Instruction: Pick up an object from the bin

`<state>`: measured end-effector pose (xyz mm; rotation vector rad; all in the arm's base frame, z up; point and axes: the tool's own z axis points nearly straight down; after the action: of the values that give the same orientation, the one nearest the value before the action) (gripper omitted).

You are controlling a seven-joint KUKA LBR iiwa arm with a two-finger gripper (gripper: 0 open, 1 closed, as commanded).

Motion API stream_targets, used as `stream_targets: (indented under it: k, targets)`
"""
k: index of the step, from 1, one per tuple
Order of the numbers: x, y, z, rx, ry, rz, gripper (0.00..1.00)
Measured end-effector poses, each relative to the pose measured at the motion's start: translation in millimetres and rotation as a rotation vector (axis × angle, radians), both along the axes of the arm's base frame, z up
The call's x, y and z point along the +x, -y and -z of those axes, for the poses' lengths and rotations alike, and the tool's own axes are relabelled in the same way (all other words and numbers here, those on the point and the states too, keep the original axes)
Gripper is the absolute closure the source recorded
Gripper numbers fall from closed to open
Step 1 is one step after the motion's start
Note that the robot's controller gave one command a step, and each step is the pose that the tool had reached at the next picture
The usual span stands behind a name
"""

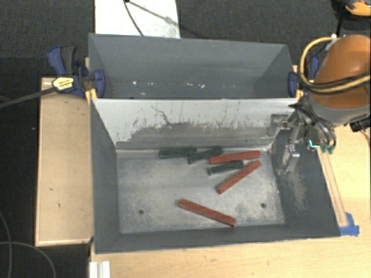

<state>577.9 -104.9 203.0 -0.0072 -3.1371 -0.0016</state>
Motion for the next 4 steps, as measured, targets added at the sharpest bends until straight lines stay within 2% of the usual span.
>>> stream_targets:
  k: [1,2,3,4]
  targets:
    - [1.7,0,-5,-0.001,0.008,-0.003,0.00]
    - [12.4,-61,61,-0.001,0.010,0.084,0.00]
    - [14.7,-60,75,0.000,0.009,-0.286,0.00]
    - [15.0,-60,78,0.000,0.007,-0.194,0.00]
